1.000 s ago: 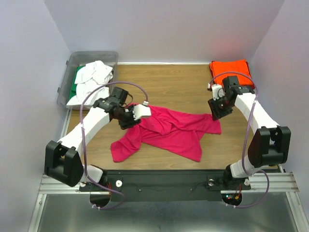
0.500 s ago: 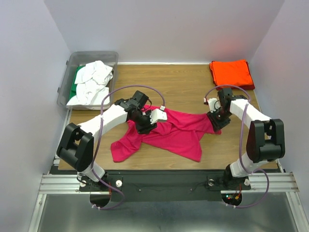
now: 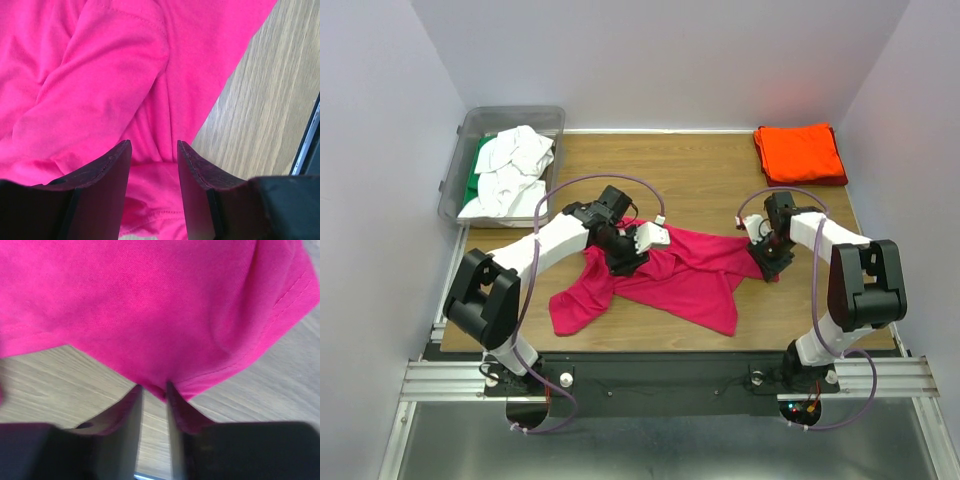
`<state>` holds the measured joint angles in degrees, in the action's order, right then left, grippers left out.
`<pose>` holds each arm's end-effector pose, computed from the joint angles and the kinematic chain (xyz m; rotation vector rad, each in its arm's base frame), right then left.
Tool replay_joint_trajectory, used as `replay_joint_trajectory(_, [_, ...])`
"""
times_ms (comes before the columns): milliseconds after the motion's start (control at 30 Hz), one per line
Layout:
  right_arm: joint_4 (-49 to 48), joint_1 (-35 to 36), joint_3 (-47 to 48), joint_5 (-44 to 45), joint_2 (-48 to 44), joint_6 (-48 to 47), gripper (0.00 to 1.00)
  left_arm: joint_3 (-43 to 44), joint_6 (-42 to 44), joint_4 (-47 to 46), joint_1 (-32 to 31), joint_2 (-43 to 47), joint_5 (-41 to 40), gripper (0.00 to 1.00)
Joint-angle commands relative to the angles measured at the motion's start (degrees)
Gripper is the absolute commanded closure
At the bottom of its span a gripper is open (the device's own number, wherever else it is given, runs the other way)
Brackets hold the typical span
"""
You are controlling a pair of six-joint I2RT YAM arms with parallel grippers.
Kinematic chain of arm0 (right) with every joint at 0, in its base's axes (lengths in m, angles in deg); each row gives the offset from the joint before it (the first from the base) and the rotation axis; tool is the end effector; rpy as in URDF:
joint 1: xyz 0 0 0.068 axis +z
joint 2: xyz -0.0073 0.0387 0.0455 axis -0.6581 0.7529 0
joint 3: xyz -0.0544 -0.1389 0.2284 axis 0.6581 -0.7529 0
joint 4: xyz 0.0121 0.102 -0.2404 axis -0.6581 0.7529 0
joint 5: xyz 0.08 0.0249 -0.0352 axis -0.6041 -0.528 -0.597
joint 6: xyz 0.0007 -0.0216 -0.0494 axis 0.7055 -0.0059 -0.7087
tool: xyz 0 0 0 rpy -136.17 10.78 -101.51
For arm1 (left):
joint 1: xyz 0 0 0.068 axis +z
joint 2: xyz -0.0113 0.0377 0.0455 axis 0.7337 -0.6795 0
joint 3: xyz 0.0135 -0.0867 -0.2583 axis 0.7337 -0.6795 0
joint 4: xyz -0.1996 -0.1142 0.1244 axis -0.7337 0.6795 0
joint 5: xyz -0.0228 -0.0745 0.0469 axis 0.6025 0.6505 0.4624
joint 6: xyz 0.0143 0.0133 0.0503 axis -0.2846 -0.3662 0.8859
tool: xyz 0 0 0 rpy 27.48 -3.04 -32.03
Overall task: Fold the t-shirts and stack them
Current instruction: Flatten the tshirt out
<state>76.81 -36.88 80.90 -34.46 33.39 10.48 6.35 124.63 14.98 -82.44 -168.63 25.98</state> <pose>0.2768 0.0248 0.1624 -0.9388 2.8364 0.1189 0.2536 -0.1998 0.2347 1.7631 1.8059 -0.5702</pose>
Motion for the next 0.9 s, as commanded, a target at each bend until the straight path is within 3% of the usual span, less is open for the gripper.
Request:
replay_joint_trajectory(0, [-4.3,0.5,-2.6,1.9,1.8,-1.0,0.81,2.6,-2.2,-1.3,-2.1,-0.7,1.4,0.46])
replay_joint_trajectory(100, [-4.3,0.5,-1.8,1.1,1.5,-0.1,0.99,2.6,-3.4,-3.8,-4.4,-1.6,0.6,0.46])
replay_joint_trajectory(400, [-2.9,0.4,0.5,-1.0,-1.3,3.0,0.99,4.6,-3.7,-8.8,-11.0,-6.6,-6.1,0.46])
replay_joint_trajectory(733, [-1.5,0.3,2.1,-0.9,-1.7,3.6,1.0,4.8,1.3,-12.9,-11.8,-12.4,-14.9,0.47])
replay_joint_trajectory(833, [-1.4,0.3,2.1,-0.7,-1.7,3.6,0.99,4.7,2.6,-12.4,-11.8,-13.0,-16.4,0.55])
replay_joint_trajectory(867, [-1.4,0.2,2.3,-0.6,-1.8,3.6,0.99,4.6,3.4,-12.2,-11.7,-12.6,-16.8,0.65])
